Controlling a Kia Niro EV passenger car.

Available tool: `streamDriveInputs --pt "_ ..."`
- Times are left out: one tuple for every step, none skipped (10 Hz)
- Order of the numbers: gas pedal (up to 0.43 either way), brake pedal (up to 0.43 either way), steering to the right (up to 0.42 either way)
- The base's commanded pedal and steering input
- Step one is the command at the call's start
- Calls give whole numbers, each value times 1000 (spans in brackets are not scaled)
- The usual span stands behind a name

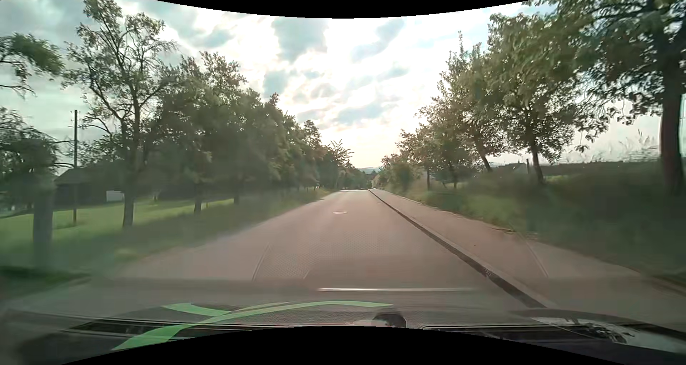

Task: Follow the waypoints while adhering to traffic rules and regulations

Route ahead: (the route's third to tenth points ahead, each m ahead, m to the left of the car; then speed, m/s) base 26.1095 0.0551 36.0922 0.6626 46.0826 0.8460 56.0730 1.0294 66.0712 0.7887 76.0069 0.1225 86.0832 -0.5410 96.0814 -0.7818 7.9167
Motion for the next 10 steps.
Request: streamDriveInputs --pt "79 0 6" --pt "79 0 6" --pt "79 0 3" --pt "79 0 0" --pt "79 0 -3" --pt "79 0 -4" --pt "79 0 -4" --pt "87 0 -4" --pt "87 0 -4" --pt "87 0 -4"
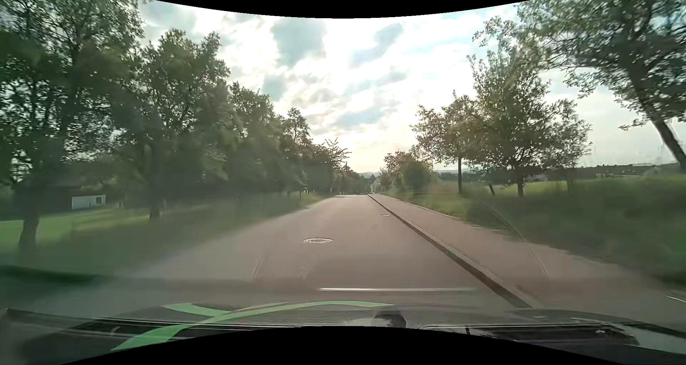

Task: Follow the waypoints while adhering to traffic rules and regulations

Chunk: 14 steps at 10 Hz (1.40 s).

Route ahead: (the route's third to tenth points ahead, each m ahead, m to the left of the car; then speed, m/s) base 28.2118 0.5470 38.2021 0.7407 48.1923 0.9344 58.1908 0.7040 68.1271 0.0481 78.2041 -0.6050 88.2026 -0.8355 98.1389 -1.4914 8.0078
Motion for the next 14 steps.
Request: streamDriveInputs --pt "87 0 -4" --pt "87 0 -4" --pt "87 0 -4" --pt "87 0 -4" --pt "87 0 -5" --pt "87 0 -5" --pt "87 0 -8" --pt "87 0 -10" --pt "110 0 -11" --pt "110 0 -12" --pt "130 0 -14" --pt "130 0 -15" --pt "130 0 -12" --pt "130 0 -8"
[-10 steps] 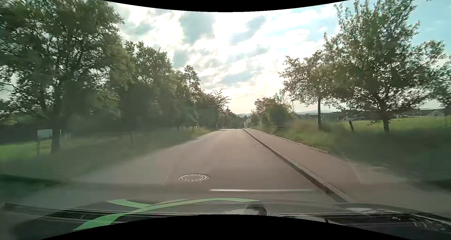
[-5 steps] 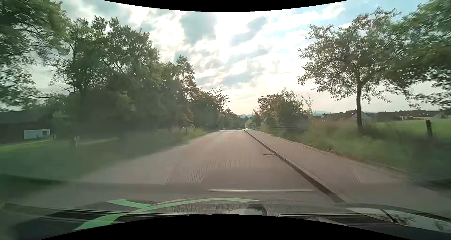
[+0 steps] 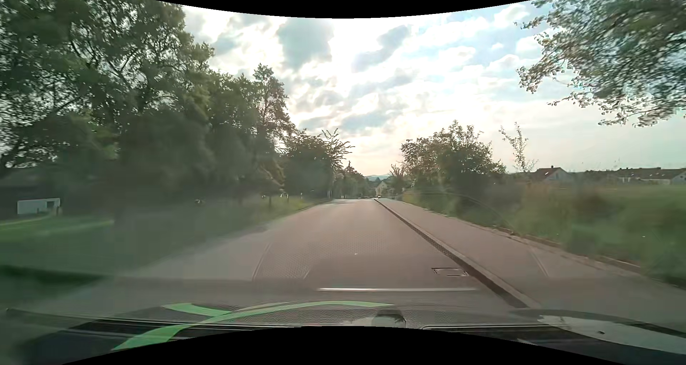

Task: Follow the waypoints while adhering to traffic rules and regulations

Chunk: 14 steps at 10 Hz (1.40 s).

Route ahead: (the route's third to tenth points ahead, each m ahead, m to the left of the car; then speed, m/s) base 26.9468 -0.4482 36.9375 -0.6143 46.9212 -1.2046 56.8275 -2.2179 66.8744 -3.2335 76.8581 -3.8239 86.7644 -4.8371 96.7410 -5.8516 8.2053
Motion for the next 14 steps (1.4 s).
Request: streamDriveInputs --pt "118 0 -6" --pt "118 0 -5" --pt "118 0 -5" --pt "118 0 -4" --pt "118 0 -4" --pt "118 0 -4" --pt "118 0 -4" --pt "110 0 -4" --pt "98 0 -3" --pt "98 0 -3" --pt "98 0 -2" --pt "79 0 -1" --pt "79 0 -1" --pt "79 0 -1"
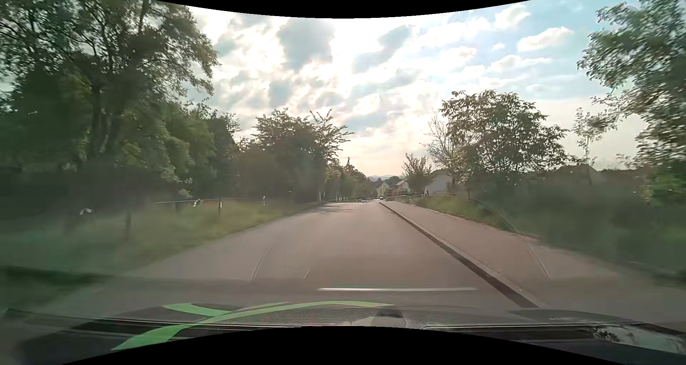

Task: Follow the waypoints while adhering to traffic rules and regulations

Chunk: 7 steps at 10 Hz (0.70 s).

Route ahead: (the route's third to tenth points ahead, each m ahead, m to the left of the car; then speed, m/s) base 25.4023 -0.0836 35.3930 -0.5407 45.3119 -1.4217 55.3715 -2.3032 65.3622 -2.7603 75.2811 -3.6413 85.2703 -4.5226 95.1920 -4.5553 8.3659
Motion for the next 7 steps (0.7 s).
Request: streamDriveInputs --pt "79 0 -1" --pt "79 0 0" --pt "79 0 1" --pt "79 0 0" --pt "79 0 1" --pt "79 0 1" --pt "79 0 1"
